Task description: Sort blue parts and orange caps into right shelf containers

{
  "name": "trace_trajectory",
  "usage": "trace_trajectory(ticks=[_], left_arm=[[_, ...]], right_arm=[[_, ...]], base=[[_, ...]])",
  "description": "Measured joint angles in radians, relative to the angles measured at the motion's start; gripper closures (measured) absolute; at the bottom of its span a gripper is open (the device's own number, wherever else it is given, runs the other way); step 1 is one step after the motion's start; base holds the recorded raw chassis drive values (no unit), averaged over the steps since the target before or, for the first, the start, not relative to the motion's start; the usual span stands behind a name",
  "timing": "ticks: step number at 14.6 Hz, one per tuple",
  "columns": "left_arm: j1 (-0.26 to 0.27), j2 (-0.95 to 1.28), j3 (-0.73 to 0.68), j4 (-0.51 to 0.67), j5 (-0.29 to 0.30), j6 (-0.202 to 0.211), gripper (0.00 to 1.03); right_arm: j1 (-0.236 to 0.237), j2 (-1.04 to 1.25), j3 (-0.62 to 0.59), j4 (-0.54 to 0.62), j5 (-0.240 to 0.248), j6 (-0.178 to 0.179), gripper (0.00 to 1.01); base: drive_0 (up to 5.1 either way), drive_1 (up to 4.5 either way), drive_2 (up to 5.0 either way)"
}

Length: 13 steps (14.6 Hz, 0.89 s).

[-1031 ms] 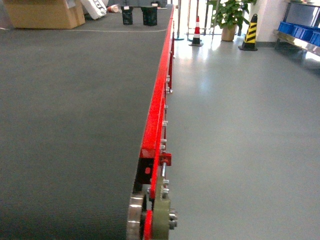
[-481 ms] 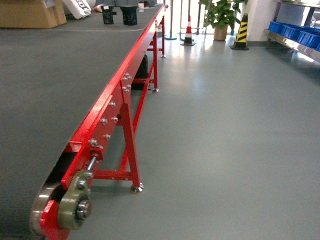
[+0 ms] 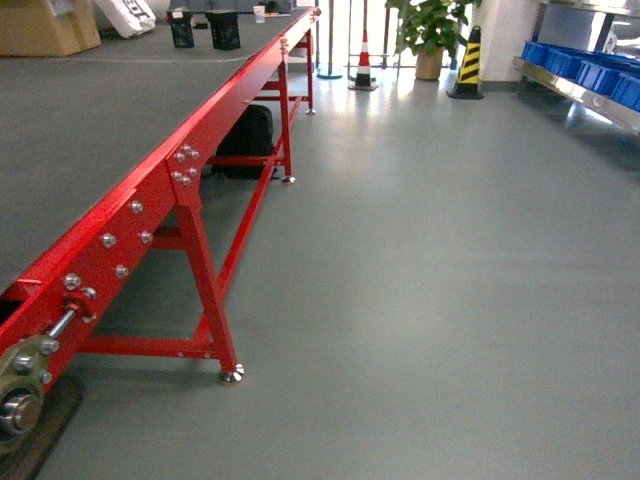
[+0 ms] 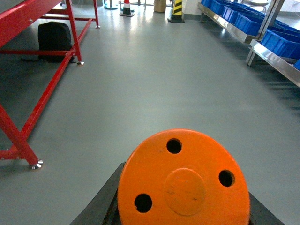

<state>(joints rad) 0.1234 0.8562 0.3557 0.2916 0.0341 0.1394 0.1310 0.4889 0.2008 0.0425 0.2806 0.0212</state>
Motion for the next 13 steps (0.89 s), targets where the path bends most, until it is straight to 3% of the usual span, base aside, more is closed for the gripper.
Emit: trace_trajectory(ticks=[13], left_arm=[[0.0,0.0,0.0,0.0,0.0,0.0,0.58]], right_arm=[[0.0,0.0,0.0,-0.001,0.0,0.0,0.58]], base=[[5.0,-2.8,-1.9]])
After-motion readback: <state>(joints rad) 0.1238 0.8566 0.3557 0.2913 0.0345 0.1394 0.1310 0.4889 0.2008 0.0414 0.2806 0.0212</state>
